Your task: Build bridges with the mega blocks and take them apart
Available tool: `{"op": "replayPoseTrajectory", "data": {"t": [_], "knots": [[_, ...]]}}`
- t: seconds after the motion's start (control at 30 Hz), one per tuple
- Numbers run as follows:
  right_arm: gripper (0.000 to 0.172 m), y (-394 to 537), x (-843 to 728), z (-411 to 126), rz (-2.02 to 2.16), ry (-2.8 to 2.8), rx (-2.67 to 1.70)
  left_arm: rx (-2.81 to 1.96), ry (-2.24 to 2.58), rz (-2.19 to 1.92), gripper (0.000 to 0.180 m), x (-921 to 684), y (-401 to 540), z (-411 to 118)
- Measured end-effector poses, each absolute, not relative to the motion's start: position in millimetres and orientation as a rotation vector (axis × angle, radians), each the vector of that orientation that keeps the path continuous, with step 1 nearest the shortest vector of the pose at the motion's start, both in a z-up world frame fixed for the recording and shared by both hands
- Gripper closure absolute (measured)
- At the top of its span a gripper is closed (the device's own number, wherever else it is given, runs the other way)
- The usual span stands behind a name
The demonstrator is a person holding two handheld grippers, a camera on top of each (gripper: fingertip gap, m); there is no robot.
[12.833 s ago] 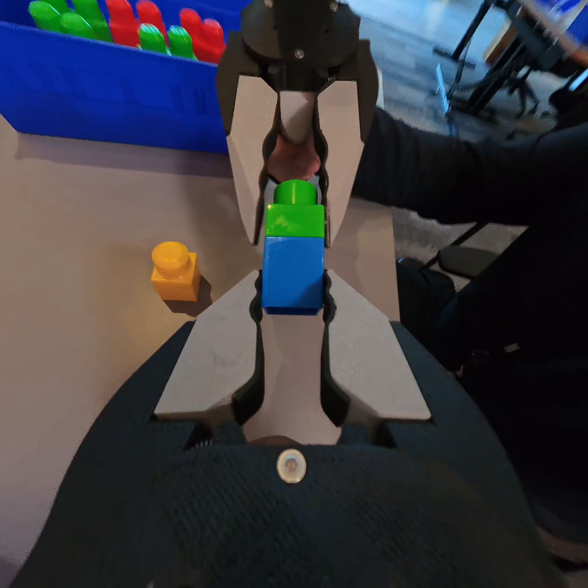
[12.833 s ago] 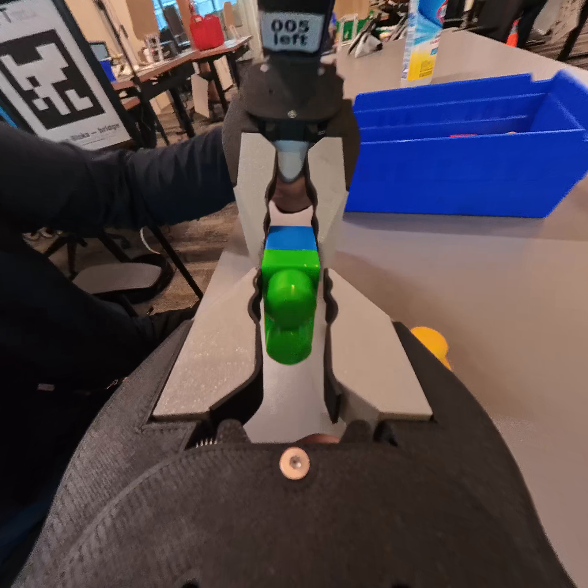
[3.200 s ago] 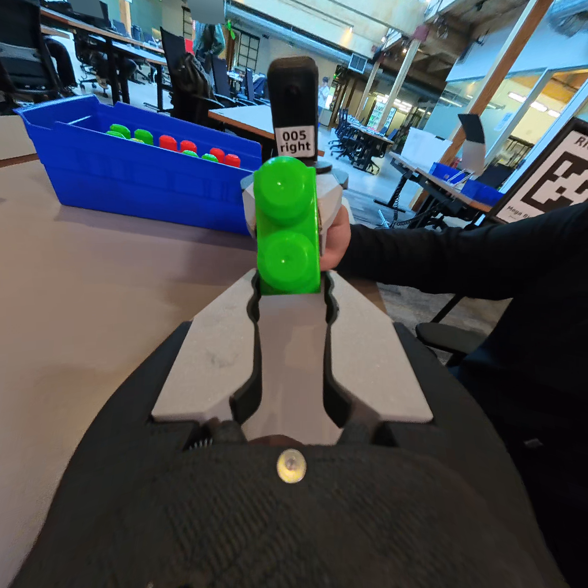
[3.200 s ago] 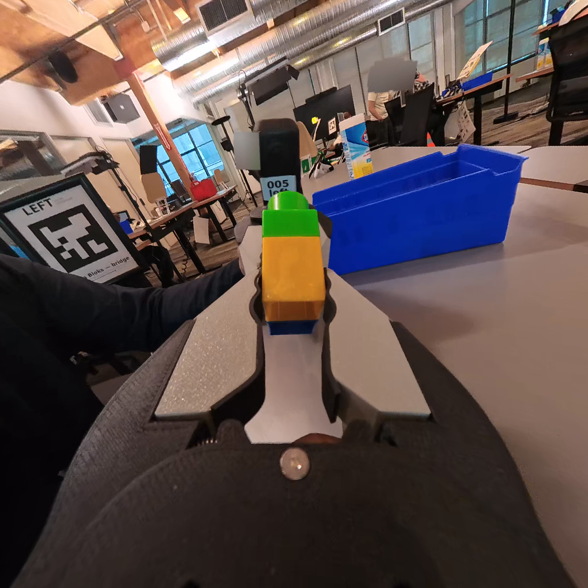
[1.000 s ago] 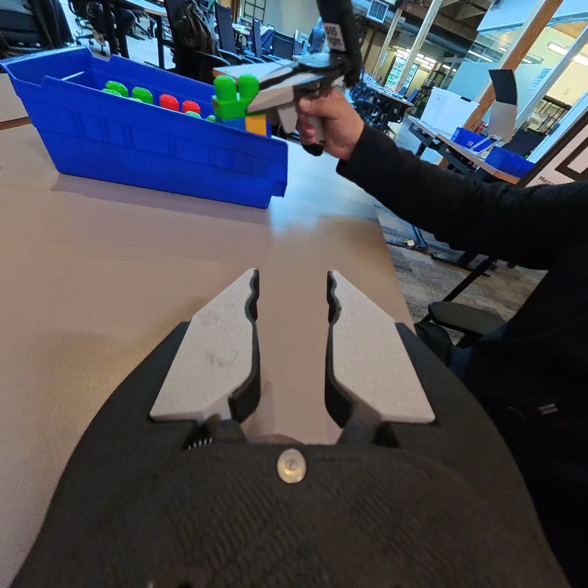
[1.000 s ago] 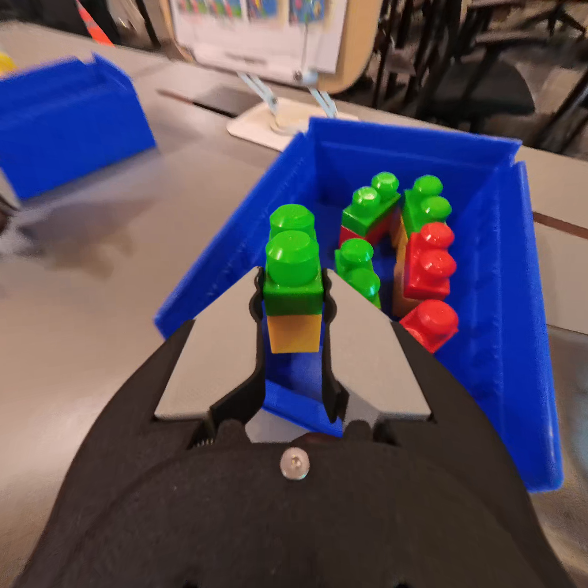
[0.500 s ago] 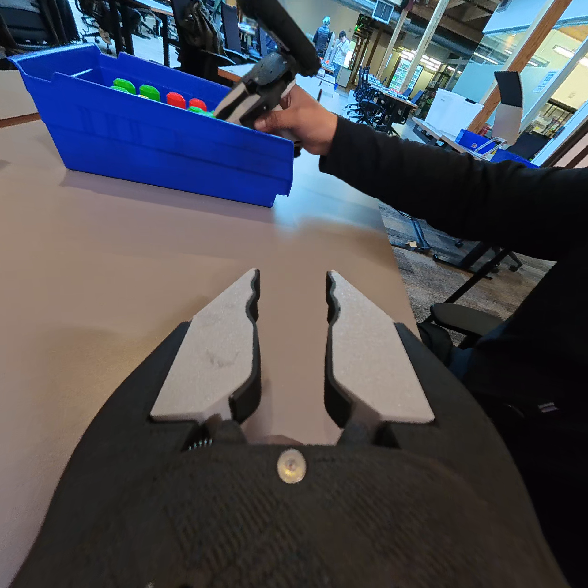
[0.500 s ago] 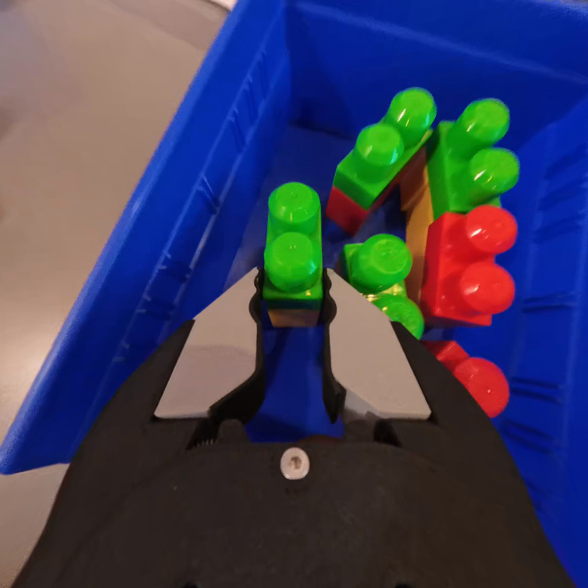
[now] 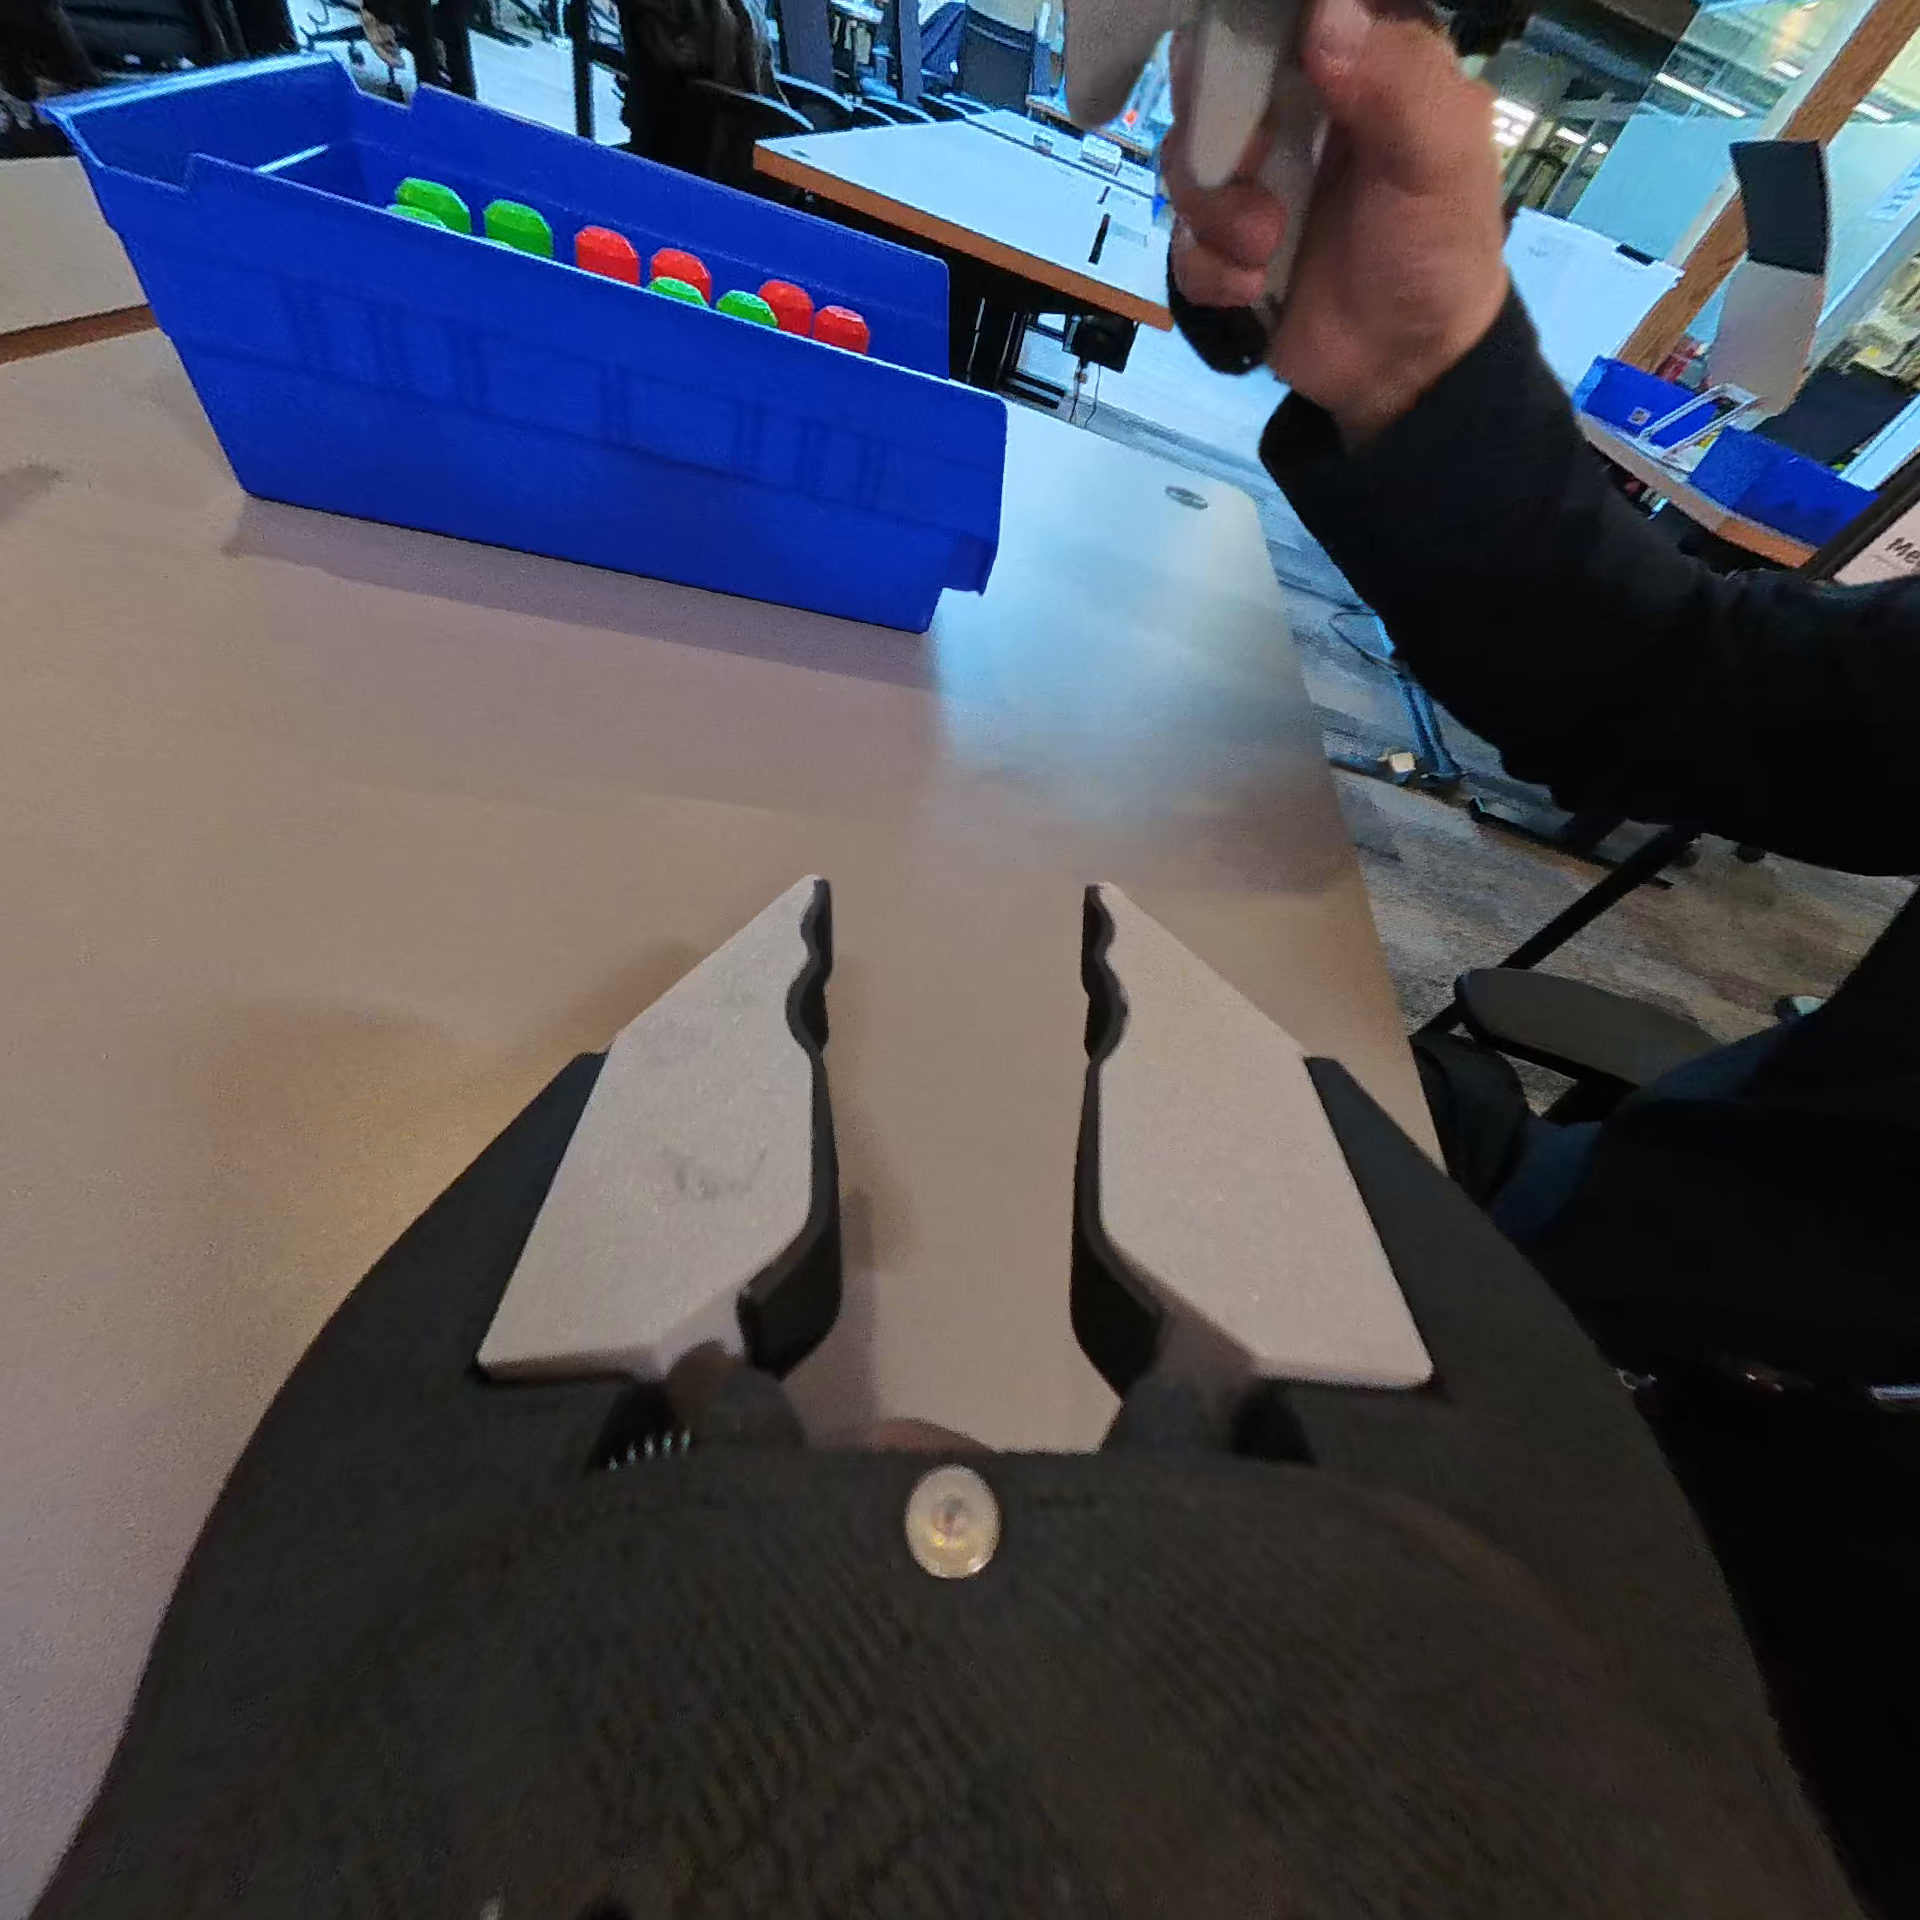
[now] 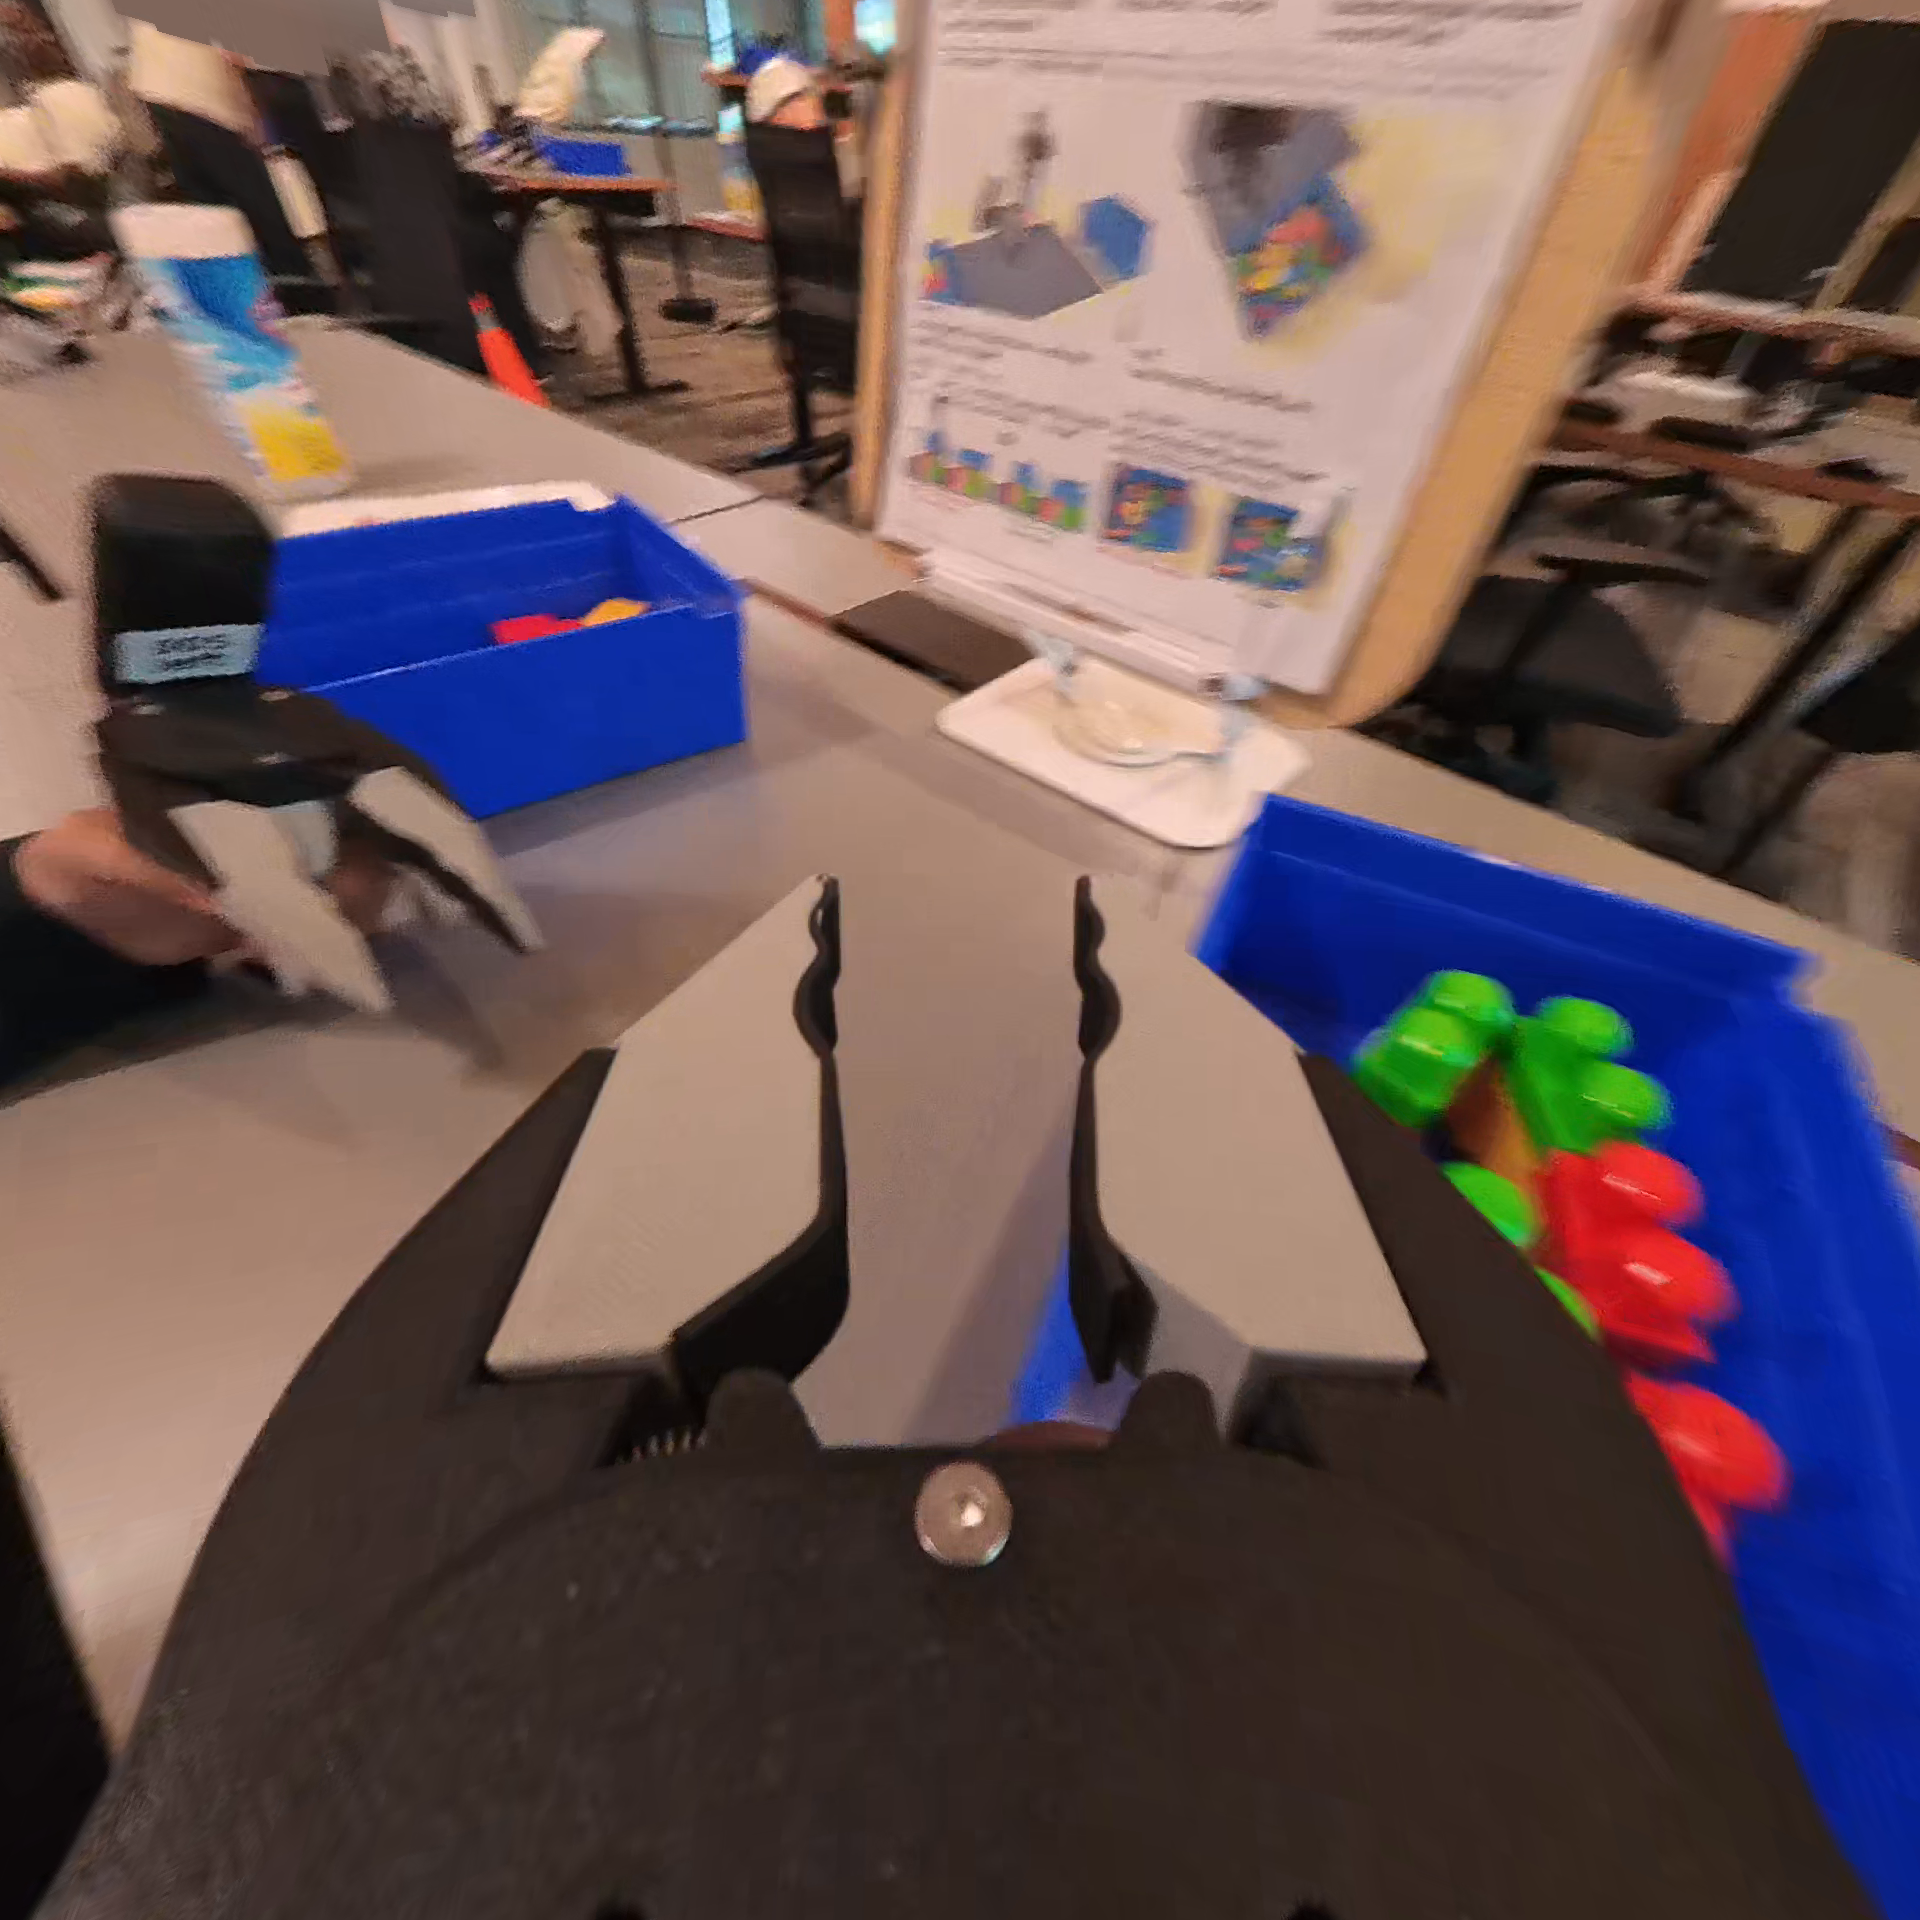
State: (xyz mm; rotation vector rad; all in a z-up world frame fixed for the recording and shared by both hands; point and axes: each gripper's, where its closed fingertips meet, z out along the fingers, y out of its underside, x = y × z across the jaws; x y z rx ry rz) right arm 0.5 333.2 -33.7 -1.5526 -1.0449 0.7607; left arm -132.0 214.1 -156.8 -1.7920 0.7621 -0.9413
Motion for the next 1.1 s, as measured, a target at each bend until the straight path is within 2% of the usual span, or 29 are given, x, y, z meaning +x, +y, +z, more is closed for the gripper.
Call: {"op": "replayPoseTrajectory", "data": {"t": [0.1,0.3,0.5,0.63,1.03,1.1], "knots": [[0.117,295,-61,-64,0.87,-1.198,-1.587,-1.787,0.76,-0.929,0.133,-133,214,-156],[0.116,300,-148,-145,0.702,-1.288,-1.587,-1.789,0.758,-0.896,0.133,-135,214,-157],[0.112,314,-174,-179,0.676,-1.327,-1.539,-1.834,0.74,-0.805,0.133,-136,220,-163],[0.104,299,-169,-184,0.795,-1.368,-1.588,-1.803,0.757,-0.808,0.133,-130,215,-154],[0.103,297,-168,-184,0.807,-1.365,-1.59,-1.695,0.755,-0.56,0.13,-143,214,-126],[0.104,297,-166,-184,0.814,-1.35,-1.58,-1.694,0.669,-0.62,0.13,-149,209,-114]]}}
